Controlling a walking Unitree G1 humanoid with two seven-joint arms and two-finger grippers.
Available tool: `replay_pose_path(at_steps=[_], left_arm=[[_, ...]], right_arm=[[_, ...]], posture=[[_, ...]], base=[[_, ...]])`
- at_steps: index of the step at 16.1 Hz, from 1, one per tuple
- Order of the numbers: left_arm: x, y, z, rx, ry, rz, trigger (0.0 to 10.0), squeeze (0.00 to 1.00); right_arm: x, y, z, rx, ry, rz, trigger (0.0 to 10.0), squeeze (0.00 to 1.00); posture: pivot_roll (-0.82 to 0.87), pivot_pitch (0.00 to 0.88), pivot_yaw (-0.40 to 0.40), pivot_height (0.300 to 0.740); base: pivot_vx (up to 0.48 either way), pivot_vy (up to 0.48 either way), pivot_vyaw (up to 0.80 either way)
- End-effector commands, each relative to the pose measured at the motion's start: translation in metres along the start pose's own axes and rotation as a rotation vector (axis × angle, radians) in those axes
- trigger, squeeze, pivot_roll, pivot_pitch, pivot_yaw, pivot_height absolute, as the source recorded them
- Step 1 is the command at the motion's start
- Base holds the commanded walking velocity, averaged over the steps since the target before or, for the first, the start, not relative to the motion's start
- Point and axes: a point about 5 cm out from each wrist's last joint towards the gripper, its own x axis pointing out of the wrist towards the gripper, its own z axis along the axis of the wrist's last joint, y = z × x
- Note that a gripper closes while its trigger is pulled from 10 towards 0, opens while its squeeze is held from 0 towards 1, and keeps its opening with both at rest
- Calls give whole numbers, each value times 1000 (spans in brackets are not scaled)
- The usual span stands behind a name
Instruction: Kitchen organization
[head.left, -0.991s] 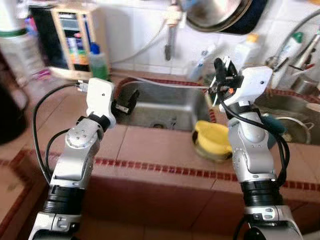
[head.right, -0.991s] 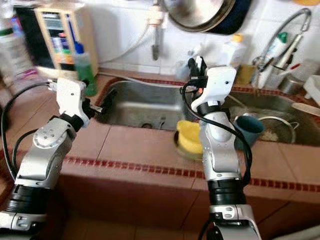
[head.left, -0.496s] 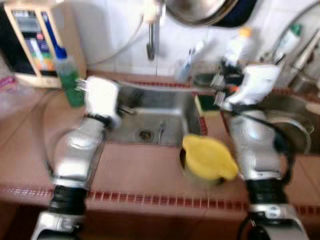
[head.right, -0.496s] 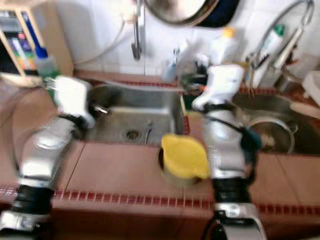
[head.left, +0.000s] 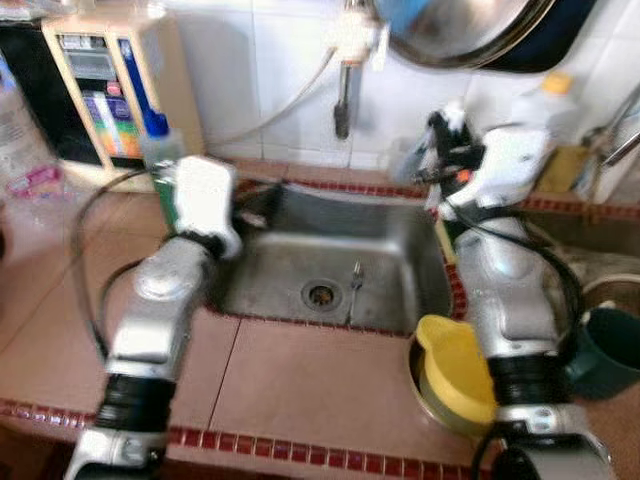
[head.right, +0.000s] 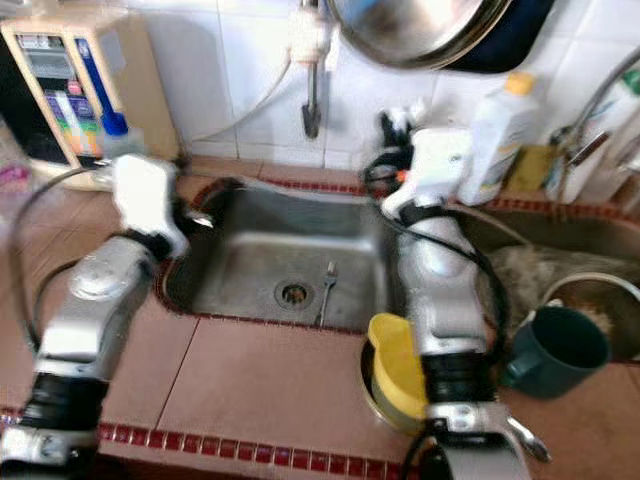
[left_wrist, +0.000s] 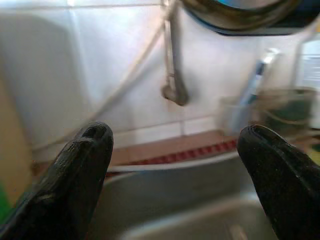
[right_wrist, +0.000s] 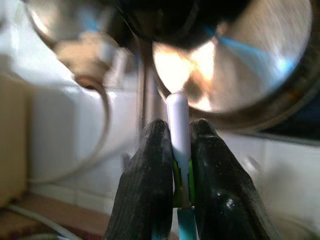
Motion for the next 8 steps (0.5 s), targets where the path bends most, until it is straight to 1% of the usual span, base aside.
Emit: replay_pose_path(at_steps=[1, 3, 4, 5, 6, 8], left_arm=[[-3, 2, 6, 8, -12, -19, 10000, 0], [-6, -6, 5, 4, 7, -85, 10000, 0], [-8, -10, 6, 20, 5, -108, 10000, 0], [-11, -14, 5, 38, 11, -127, 10000, 0], [-13, -17, 2, 26, 25, -138, 10000, 0], [-17, -24, -3, 19, 47, -165, 10000, 0]], right_arm=[[6, -1, 4, 5, -4, 1, 10000, 0], [12, -10, 1, 23, 44, -1, 10000, 0], [14, -16, -1, 26, 67, -4, 10000, 0], [18, -22, -4, 3, 102, -8, 10000, 0], [21, -26, -5, 4, 120, -13, 10000, 0], [26, -28, -5, 14, 132, -7, 10000, 0]], posture=[[-74, 6, -26, 740], [-74, 20, -24, 740], [-72, 32, -23, 740], [-68, 58, -21, 740], [-70, 66, -19, 740], [-66, 82, -15, 740]], base=[[0, 0, 0], [0, 0, 0], [0, 0, 0], [0, 0, 0], [0, 0, 0], [0, 0, 0]])
